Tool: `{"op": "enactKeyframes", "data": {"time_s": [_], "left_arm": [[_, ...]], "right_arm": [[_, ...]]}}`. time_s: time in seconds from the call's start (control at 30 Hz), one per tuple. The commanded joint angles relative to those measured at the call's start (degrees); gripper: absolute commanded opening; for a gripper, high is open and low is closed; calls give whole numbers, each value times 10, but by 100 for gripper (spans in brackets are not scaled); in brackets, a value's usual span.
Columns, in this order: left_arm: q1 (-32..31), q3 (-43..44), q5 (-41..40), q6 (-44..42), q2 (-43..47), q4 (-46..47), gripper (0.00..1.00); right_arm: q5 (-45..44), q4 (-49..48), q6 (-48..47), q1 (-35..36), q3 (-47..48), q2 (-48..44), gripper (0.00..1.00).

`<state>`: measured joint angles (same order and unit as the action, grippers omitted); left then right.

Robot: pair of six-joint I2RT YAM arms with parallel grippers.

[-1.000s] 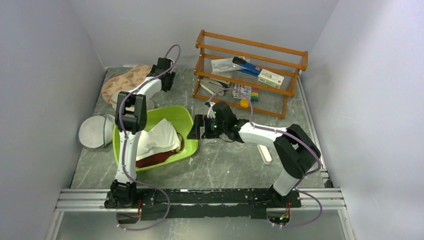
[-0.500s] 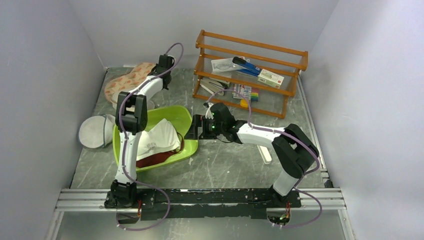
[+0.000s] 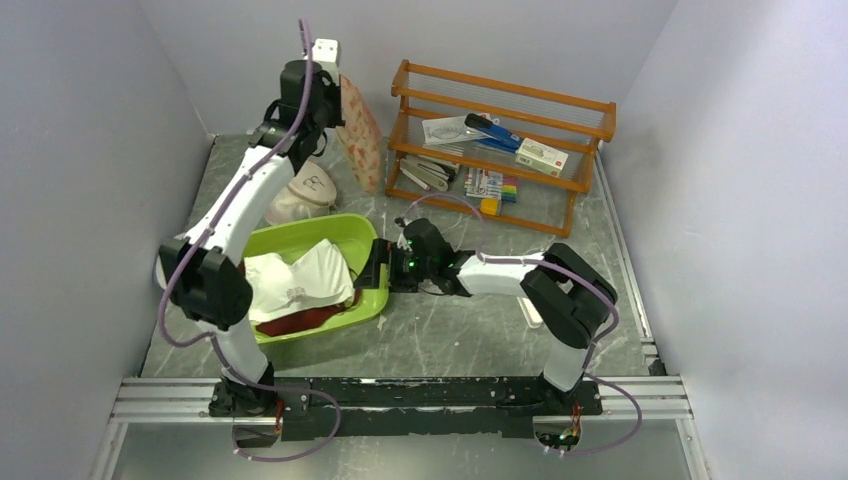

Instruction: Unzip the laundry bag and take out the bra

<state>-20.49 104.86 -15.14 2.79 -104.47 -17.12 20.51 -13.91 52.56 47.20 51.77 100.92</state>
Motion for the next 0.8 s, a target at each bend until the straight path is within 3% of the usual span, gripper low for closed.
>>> {"op": "enactKeyframes", "data": {"time_s": [0.0,0.13,0.23,0.57,0.67,0.77], "left_arm": [[6,-31,83,65,57,-10,7],[6,-62,123,90,117,-11,7],[5,-99,143,111,165,-2,7],[-6,-197,330,227,234,30,7],[-11,-237,417,247,248,58,7],[-23,-282,477,282,262,92,7]], "right_arm": [[0,-47,35,48,40,27,100],[-8,-73,42,63,51,47,100],[-59,-27,40,60,44,36,100],[-316,288,-92,46,19,-170,100],[-350,331,-118,33,12,-231,100],[-323,343,-128,-3,-16,-283,100]]}}
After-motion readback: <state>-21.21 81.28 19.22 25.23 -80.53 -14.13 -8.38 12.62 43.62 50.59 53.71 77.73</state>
